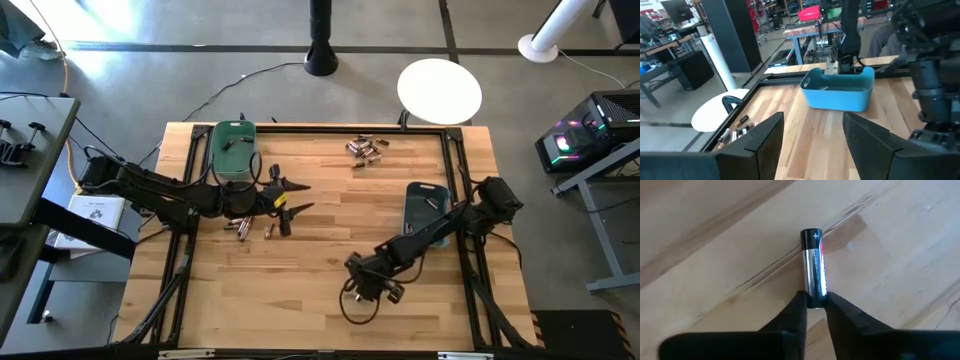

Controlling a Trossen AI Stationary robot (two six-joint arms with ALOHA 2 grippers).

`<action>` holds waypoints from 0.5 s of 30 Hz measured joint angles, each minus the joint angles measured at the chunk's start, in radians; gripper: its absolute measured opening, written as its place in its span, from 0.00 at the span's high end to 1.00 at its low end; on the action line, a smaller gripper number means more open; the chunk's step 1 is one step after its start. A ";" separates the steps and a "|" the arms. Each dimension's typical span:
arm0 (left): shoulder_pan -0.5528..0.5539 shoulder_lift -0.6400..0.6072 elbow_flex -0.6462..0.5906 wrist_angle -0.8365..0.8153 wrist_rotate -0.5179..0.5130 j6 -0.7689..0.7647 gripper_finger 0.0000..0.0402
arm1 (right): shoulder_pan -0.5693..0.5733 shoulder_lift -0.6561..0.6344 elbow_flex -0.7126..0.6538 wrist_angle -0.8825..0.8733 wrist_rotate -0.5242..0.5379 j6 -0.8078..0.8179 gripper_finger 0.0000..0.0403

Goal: Sort batteries
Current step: Put the silver battery into the blue bin

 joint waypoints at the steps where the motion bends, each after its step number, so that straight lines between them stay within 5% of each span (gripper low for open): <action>1: -0.003 0.000 0.000 0.000 0.000 0.000 0.51 | -0.002 0.000 0.000 0.001 -0.006 0.019 0.90; 7: -0.012 0.000 0.000 0.000 0.000 0.000 0.51 | -0.004 -0.004 0.000 0.004 0.004 0.184 0.96; 15: -0.012 0.000 0.000 -0.005 0.000 0.000 0.51 | -0.010 -0.134 -0.002 -0.110 0.218 0.486 0.96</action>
